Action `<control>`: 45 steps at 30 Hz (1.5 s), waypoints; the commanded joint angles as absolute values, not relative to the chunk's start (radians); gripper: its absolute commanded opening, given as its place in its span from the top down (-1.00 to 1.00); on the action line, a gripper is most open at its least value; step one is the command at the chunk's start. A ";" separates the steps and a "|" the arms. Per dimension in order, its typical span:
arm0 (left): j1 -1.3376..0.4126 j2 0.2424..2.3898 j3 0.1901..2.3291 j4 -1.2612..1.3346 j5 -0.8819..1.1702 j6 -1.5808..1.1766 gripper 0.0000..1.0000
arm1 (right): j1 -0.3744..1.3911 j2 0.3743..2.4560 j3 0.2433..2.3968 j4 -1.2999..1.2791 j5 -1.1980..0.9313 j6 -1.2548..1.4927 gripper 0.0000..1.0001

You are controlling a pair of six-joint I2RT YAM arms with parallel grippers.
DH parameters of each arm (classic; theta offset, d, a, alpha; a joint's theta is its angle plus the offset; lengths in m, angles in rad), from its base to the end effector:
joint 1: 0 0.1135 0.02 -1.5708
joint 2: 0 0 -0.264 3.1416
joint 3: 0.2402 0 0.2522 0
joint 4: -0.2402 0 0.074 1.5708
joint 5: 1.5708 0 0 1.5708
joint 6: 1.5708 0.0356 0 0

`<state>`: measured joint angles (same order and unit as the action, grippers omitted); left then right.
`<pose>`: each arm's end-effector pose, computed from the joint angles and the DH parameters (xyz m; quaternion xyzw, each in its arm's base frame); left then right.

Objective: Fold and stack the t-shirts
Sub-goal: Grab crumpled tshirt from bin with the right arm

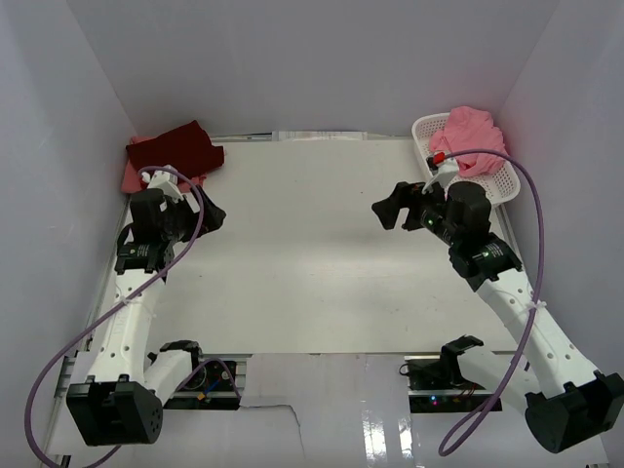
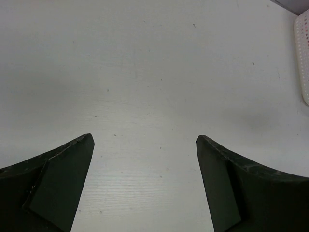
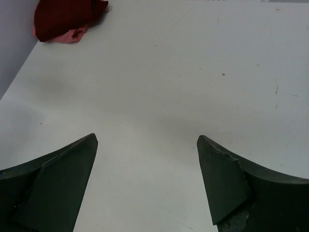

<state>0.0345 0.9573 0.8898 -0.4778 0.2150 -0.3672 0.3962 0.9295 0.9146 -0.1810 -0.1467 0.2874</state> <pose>0.2096 -0.0004 0.3163 -0.1213 0.8595 -0.1730 0.4655 0.1964 0.0878 0.3601 -0.0883 0.7671 0.2655 0.5773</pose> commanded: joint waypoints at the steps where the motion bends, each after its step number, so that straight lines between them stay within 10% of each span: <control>1: 0.018 0.980 0.899 -0.442 0.239 -0.391 -0.96 | 0.399 0.956 0.991 -0.207 0.010 0.287 -0.80; 10: -0.055 1.084 0.951 -0.468 0.158 -0.465 -0.96 | 0.318 1.311 1.248 -0.369 0.543 0.222 -0.80; 38: -0.127 1.037 0.900 -0.457 0.201 -0.388 -0.96 | -0.086 2.487 2.204 -0.332 0.776 0.247 -0.89; 41: -0.130 1.046 0.902 -0.457 0.198 -0.388 -0.96 | -0.098 2.503 2.210 -0.319 0.780 0.232 -0.40; 44: -0.130 1.048 0.902 -0.457 0.193 -0.388 -0.96 | -0.110 2.504 2.210 -0.319 0.717 0.241 0.84; 45: -0.130 1.046 0.902 -0.457 0.193 -0.388 -0.96 | -0.109 2.496 2.204 -0.311 0.647 0.233 0.85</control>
<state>-0.1268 1.0603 0.9070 -0.4664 0.2043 -0.4004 -0.1116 2.5202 2.1574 -0.3710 0.6998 0.2451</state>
